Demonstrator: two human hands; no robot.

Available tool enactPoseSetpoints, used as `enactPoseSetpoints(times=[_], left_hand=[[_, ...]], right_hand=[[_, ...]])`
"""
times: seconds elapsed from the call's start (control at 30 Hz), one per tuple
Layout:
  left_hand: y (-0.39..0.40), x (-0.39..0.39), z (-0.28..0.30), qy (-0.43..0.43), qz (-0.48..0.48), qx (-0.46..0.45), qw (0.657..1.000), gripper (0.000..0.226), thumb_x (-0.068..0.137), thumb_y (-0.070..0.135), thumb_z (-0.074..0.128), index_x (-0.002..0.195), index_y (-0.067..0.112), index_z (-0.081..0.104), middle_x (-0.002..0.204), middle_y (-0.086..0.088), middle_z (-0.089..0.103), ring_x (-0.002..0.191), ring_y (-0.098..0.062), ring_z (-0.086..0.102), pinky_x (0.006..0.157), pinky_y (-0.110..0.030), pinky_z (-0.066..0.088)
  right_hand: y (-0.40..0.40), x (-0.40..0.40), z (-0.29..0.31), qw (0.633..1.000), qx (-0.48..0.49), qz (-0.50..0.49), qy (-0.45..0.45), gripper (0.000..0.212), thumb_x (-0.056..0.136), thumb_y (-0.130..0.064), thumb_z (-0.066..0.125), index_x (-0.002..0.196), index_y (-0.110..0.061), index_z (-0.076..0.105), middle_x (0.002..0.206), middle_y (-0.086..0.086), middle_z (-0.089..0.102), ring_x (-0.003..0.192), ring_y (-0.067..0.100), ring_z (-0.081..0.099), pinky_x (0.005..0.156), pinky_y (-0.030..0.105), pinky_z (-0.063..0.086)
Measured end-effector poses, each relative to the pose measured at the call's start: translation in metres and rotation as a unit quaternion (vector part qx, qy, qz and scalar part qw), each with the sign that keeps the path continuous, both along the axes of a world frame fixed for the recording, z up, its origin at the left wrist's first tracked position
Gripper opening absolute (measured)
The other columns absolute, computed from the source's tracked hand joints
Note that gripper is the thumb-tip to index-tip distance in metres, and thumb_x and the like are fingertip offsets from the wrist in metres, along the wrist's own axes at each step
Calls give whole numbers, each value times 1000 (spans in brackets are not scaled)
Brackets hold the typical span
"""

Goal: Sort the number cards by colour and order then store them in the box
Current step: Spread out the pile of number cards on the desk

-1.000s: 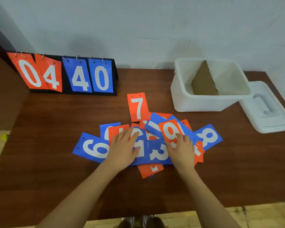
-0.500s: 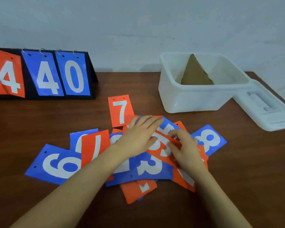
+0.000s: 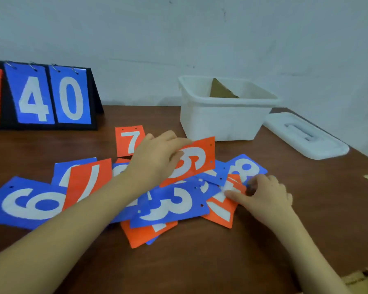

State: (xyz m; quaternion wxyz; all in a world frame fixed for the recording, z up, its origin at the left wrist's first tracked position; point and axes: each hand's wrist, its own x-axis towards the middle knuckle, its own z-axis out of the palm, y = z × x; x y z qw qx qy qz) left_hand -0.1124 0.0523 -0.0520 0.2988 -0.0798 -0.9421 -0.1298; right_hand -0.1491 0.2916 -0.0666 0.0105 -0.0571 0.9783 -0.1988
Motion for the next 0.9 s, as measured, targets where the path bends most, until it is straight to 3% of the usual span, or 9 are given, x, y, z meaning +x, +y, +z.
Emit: enactPoseSetpoints(times=[0.17,0.23,0.33,0.43,0.5,0.63,0.7,0.77,0.9], left_hand=[[22,43,2,14,64,167,984,42,85,24,42,124,21,58,96,-6,60,89,-22,56,77,-29,41],[30,55,-4,3,83,194,977,35,92,16,46,125,19,57,106,-8,61,98,-22,55,80,-23,37],[44,68,-13,-47,120,185,974,35,92,13,49,125,15,57,110,-11,58,106,-28,55,88,-33,41],[53,79,-17,-66,143,172,972,36,92,16,49,127,12,55,119,-12,56,113,-30,52,94,-38,42],[56,85,-16,-31,136,196,971,36,92,16,50,128,10,55,119,-11,55,113,-28,52,93,-34,40],[76,86,-8,13,99,281,954,38,93,20,51,131,13,51,108,-5,52,90,-14,49,83,-24,39],[92,77,-12,-40,98,250,962,40,93,28,49,132,15,50,108,-6,53,91,-17,50,92,-32,39],[112,70,-18,-93,98,205,969,38,94,34,46,127,16,53,103,-3,52,100,-20,50,100,-34,32],[134,67,-28,-124,103,143,977,37,94,40,42,113,14,59,101,-1,55,103,-18,48,89,-28,21]], right_hand=[[9,26,-4,997,23,75,-14,64,82,-58,56,135,-27,40,135,0,34,126,24,31,103,40,24],[9,30,-3,997,-14,66,-24,58,83,-51,59,132,-25,44,135,2,35,127,25,30,104,40,23],[1,31,-3,997,-75,28,-24,50,80,-41,65,123,-22,48,125,3,43,124,26,34,103,39,22],[2,29,-2,981,-183,37,46,16,79,-14,63,92,-19,54,86,-5,54,94,22,48,87,29,30],[14,28,-1,957,-269,43,104,17,80,-3,59,77,-16,49,71,-7,51,76,21,49,66,12,36],[42,35,9,911,-369,2,184,20,85,-4,57,101,-15,51,77,-8,54,72,16,54,60,20,38],[50,44,11,886,-411,7,216,33,87,-5,56,114,-22,46,81,-9,56,68,4,56,57,13,41],[56,54,11,868,-436,8,237,29,89,-6,54,111,-24,48,83,-12,57,65,-5,56,53,8,43],[69,60,4,823,-495,-59,273,19,88,-4,54,97,-21,55,72,-11,53,56,1,46,53,11,39]])
